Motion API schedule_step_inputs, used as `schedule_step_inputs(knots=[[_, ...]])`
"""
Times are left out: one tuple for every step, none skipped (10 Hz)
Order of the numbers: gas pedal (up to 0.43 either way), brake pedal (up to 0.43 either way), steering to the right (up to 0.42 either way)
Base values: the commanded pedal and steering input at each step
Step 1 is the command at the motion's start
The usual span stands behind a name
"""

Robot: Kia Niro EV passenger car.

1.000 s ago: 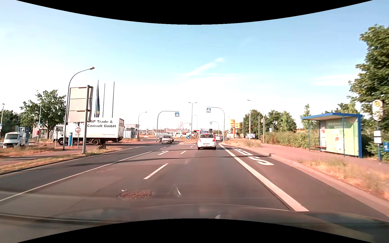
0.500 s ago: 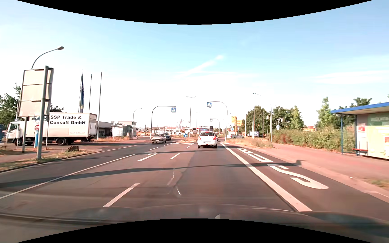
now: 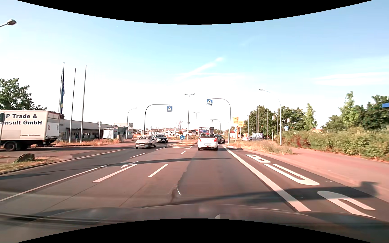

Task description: Follow the waypoints while adhering to traffic rules and regulations

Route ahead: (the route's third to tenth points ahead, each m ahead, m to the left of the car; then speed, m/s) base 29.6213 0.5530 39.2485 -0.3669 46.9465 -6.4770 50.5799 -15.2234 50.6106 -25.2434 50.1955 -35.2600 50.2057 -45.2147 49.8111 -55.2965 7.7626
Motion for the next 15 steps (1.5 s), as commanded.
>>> schedule_step_inputs(knots=[[0.0, 0.195, -0.002], [0.0, 0.195, -0.003], [0.0, 0.195, -0.002], [0.0, 0.195, -0.003], [0.0, 0.195, -0.002], [0.0, 0.195, -0.002], [0.0, 0.195, -0.002], [0.0, 0.195, -0.002], [0.0, 0.195, -0.002], [0.0, 0.195, -0.002], [0.0, 0.195, -0.002], [0.0, 0.195, -0.002], [0.0, 0.195, -0.002], [0.0, 0.195, -0.002], [0.0, 0.195, -0.002]])
